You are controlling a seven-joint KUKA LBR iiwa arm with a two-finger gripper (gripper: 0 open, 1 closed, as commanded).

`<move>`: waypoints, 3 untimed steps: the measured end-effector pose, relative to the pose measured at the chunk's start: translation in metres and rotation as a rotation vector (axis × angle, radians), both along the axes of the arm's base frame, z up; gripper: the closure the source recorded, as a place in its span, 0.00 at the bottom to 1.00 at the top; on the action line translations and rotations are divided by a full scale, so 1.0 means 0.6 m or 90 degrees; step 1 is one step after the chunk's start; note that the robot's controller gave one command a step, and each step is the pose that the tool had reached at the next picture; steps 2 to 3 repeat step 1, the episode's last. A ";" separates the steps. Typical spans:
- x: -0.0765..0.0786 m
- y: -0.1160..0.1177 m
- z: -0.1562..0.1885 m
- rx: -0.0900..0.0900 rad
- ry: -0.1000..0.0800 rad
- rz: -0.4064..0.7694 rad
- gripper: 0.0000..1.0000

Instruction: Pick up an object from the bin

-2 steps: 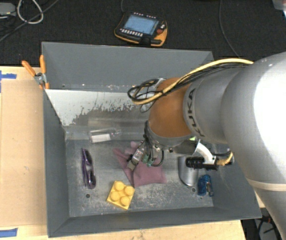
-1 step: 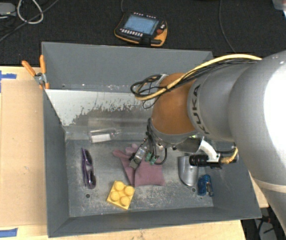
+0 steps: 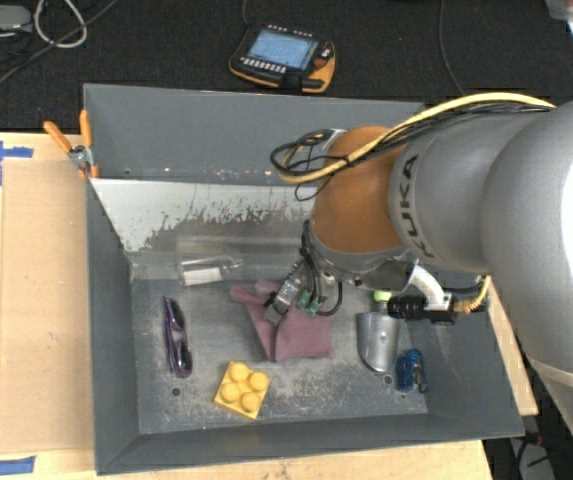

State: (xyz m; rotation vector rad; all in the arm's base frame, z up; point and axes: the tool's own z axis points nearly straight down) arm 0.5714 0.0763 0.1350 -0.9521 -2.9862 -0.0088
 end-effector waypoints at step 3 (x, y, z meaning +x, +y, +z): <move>-0.003 -0.001 0.044 0.000 0.005 0.001 1.00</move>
Offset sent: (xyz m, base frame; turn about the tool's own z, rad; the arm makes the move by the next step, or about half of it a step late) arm -0.0018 -0.0004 0.0178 -0.0016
